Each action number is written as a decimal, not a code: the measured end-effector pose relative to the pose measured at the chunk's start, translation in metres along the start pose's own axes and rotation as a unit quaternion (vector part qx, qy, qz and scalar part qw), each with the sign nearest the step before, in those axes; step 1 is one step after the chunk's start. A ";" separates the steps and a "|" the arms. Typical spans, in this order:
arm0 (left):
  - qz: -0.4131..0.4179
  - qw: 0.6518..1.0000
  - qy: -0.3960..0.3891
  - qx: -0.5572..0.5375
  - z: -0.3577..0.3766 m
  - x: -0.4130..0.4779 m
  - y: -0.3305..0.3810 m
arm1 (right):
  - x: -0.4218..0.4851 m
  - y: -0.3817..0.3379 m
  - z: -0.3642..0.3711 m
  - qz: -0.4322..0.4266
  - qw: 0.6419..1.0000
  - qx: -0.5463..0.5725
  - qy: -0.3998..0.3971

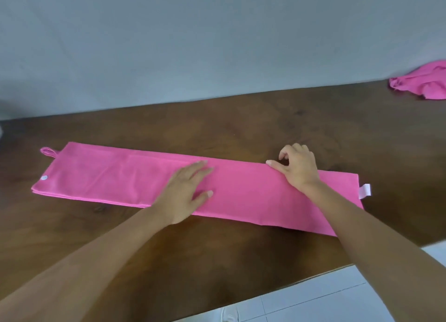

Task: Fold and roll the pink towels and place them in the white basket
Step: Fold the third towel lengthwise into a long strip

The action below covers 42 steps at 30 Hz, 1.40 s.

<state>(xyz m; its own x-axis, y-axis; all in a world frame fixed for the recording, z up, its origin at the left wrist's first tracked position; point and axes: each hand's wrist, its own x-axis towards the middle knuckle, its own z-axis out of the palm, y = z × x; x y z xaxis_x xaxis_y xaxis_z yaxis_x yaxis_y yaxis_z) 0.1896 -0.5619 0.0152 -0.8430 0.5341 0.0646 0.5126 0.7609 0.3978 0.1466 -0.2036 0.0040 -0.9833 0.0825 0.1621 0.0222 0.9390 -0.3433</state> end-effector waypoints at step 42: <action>0.069 0.962 0.226 0.136 0.028 0.090 0.131 | -0.042 0.055 -0.121 -0.356 0.883 -0.274 0.135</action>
<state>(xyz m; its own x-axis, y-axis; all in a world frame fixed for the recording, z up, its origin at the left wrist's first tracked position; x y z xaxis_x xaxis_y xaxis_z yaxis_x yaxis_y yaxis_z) 0.1853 -0.4034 0.0480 -0.7174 0.4680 0.5161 0.5962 0.7957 0.1073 0.2108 -0.1150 0.0906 -0.7062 -0.5864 0.3967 -0.4276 0.7999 0.4211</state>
